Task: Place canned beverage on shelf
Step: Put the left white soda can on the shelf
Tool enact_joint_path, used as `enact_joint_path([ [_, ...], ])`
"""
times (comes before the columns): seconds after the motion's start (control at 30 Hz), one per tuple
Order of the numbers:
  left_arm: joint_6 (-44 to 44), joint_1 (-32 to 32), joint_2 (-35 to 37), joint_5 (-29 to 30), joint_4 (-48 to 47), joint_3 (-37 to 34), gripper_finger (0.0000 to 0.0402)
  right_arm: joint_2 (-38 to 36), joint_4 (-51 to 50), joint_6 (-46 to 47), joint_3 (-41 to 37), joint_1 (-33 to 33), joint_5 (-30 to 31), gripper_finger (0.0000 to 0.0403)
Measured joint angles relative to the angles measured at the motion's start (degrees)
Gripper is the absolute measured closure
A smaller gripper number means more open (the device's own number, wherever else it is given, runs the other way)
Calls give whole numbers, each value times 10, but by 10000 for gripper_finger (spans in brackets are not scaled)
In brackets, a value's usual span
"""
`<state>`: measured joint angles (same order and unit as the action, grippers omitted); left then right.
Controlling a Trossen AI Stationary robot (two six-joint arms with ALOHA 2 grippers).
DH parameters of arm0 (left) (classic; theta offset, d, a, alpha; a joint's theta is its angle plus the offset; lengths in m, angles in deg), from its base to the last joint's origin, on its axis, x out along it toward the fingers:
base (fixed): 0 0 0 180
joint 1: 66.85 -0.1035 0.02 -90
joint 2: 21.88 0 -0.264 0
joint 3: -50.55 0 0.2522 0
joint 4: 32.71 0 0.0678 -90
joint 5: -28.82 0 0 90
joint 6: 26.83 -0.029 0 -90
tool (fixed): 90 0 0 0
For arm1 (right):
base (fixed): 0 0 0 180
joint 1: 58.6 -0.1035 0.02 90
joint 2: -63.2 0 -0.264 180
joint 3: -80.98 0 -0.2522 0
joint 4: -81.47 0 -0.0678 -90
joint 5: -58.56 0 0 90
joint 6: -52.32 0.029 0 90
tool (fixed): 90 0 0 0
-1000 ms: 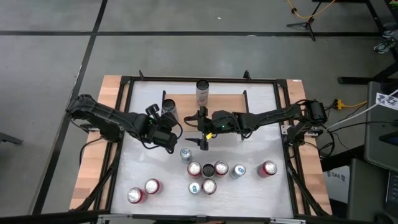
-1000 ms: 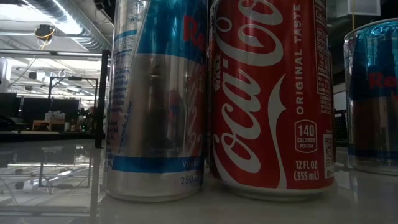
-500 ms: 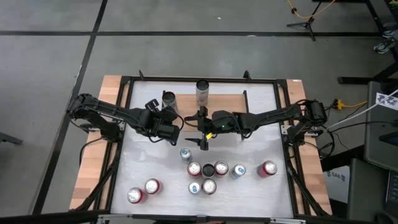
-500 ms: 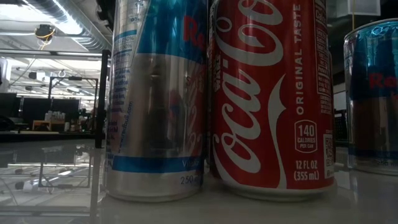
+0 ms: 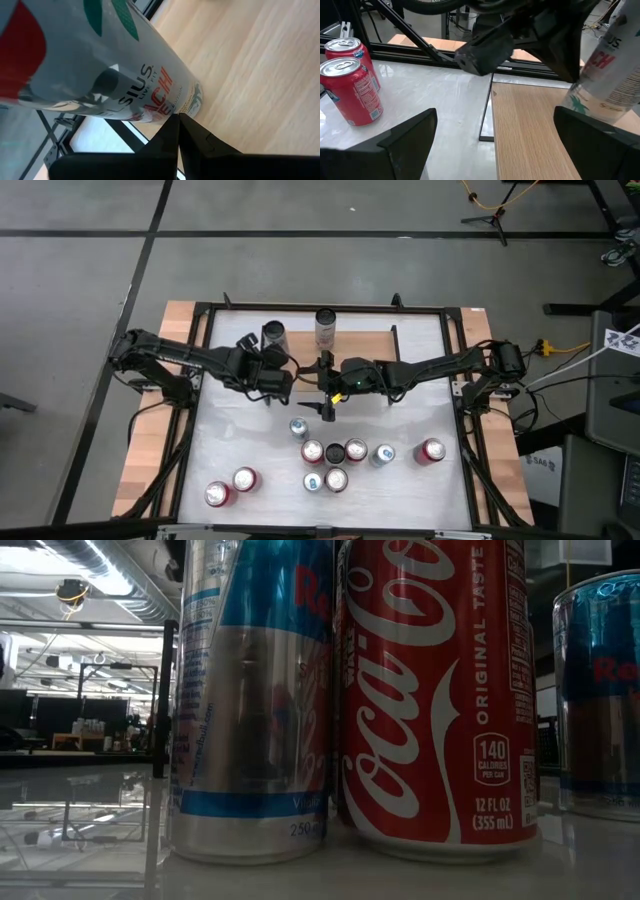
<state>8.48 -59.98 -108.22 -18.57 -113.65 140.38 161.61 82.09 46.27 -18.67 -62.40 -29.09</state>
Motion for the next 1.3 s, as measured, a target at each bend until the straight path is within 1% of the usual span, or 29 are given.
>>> enact_joint_path([
  [0.13,-15,-12,0,0,17,0,402,0,0,0,0,0,0,11],
  [0.47,-16,-31,0,-9,19,0,402,0,0,0,0,0,0,10],
  [0.63,-15,-27,0,-40,19,0,402,0,0,0,0,0,0,11],
  [0.73,-13,-17,0,-73,20,0,402,0,-6,0,0,0,0,10],
  [0.87,-9,5,0,-116,42,1,402,-19,-40,0,0,0,0,10],
  [0.97,-10,24,0,-137,53,18,402,-42,-62,0,0,0,0,10],
  [1.13,-10,49,0,-143,54,74,402,-76,-122,0,0,0,0,10],
  [1.23,-21,52,0,-142,65,115,402,-90,-148,0,0,0,0,10],
  [1.3,-44,47,0,-142,88,134,402,-97,-158,0,0,0,0,10],
])
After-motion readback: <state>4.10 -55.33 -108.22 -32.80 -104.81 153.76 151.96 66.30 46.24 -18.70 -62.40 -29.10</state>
